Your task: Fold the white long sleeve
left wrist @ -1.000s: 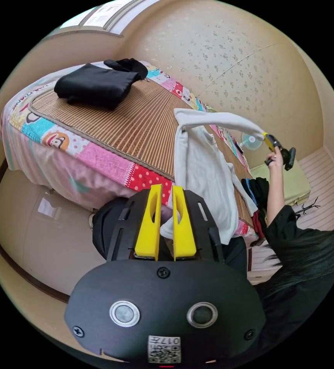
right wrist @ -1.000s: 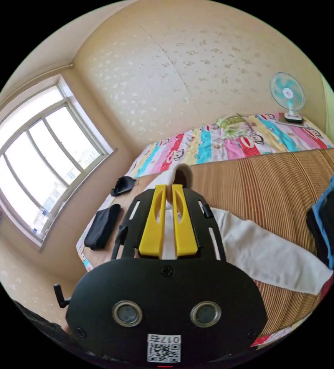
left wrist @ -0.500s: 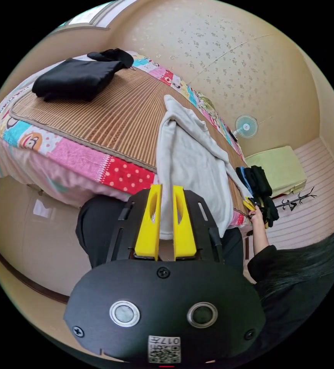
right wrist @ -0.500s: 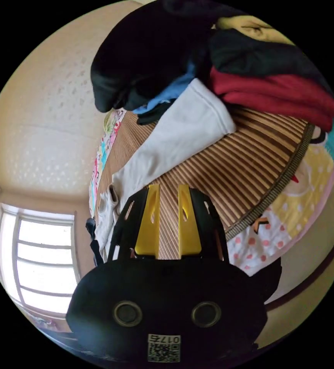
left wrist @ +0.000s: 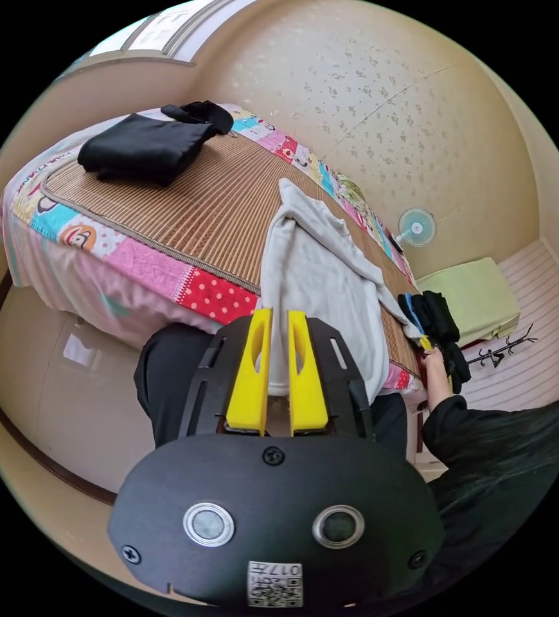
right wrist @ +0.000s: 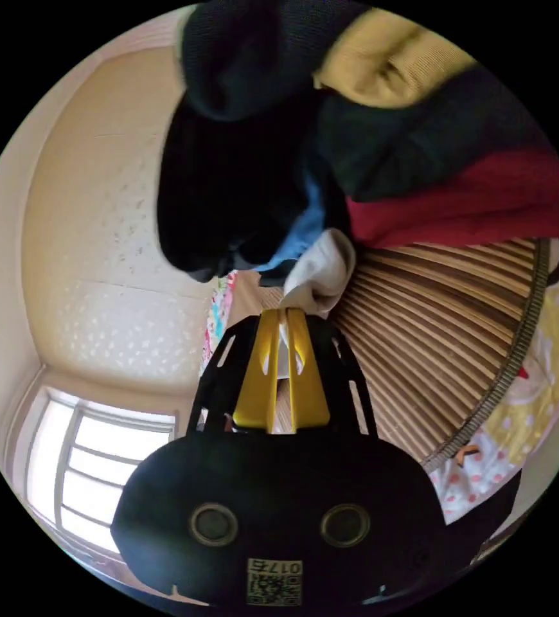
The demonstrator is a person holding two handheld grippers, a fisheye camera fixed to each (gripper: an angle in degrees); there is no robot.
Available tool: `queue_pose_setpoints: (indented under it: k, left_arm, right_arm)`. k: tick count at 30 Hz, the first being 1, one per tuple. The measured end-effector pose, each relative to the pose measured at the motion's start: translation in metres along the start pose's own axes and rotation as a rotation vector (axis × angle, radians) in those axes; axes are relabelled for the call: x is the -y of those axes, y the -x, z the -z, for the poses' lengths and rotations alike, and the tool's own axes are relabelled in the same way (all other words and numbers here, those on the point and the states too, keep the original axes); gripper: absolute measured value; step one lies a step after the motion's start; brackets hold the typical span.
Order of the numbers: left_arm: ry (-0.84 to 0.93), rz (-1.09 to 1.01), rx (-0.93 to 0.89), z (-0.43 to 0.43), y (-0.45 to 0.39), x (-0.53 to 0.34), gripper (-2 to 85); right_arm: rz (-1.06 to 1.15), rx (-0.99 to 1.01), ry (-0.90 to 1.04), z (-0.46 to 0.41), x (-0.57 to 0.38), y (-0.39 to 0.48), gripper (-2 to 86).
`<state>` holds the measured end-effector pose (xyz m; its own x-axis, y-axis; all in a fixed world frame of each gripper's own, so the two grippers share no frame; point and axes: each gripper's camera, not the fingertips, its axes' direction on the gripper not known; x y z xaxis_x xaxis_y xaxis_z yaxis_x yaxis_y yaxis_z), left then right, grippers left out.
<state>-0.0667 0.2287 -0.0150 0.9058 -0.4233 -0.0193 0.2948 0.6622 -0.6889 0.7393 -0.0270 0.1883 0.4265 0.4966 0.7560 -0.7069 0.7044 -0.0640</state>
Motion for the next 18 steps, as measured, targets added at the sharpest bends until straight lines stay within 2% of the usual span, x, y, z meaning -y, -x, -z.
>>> queue_pose_setpoints:
  k: [3,5,7,10,12,14,18]
  left_arm:
    - [-0.032,0.01,0.002,0.011,0.001,-0.003,5.1]
    - [-0.045,0.005,-0.017,0.015,0.0,-0.005,5.1]
    - [-0.039,-0.009,-0.021,0.014,-0.003,-0.007,5.1]
    - [-0.026,-0.02,-0.017,0.012,-0.006,-0.01,5.8]
    - [-0.023,-0.024,-0.027,0.013,-0.005,-0.01,6.9]
    - [-0.011,-0.04,-0.035,0.021,-0.001,-0.008,8.2]
    - [0.027,-0.074,-0.043,0.034,0.015,-0.001,9.7]
  right_arm:
    - [0.247,0.063,-0.019,-0.008,-0.032,0.097,3.4]
    - [0.489,0.247,0.129,-0.047,-0.078,0.191,3.5]
    - [0.63,0.358,0.269,-0.085,-0.135,0.251,3.6]
    - [0.795,0.437,0.508,-0.156,-0.253,0.306,4.3]
    - [0.886,0.406,0.698,-0.195,-0.324,0.312,5.2]
    - [0.869,0.334,0.918,-0.218,-0.392,0.283,5.5]
    - [0.893,0.27,1.022,-0.175,-0.439,0.206,5.3]
